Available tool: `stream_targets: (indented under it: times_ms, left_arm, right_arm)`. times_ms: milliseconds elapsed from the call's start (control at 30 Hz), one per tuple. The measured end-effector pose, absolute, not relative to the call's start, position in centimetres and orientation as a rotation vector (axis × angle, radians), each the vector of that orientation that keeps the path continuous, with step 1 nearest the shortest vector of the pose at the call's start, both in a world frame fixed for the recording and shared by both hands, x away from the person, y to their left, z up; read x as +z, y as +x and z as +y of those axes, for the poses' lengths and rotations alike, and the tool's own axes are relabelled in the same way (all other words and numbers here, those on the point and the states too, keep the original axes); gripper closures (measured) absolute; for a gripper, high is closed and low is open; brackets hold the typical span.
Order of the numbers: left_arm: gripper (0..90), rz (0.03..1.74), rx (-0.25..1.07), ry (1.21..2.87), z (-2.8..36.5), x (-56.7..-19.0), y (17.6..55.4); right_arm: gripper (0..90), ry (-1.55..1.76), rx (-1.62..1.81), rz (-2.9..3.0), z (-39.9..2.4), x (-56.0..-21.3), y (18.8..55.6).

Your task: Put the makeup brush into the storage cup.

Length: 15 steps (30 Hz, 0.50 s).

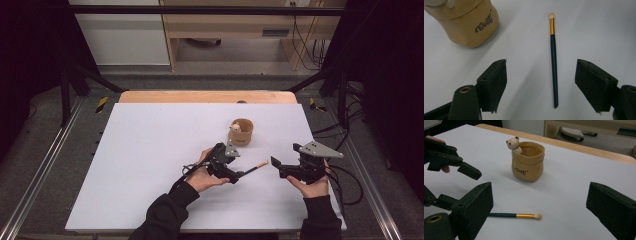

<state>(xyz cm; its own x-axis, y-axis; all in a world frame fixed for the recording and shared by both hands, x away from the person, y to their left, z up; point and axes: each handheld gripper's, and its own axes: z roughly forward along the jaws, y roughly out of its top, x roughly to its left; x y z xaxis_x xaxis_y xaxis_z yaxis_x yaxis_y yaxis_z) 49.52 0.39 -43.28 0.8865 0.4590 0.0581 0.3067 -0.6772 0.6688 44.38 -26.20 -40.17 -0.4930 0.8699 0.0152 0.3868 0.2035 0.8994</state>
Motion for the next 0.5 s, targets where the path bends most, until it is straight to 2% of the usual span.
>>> stream_targets:
  times_ms: [500]
  left_arm:
    - [31.5,0.517,0.275,2.393,-1.3,-43.9,49.8]
  right_arm:
    - [7.2,1.166,1.251,1.977,-26.2,-40.2,44.4]
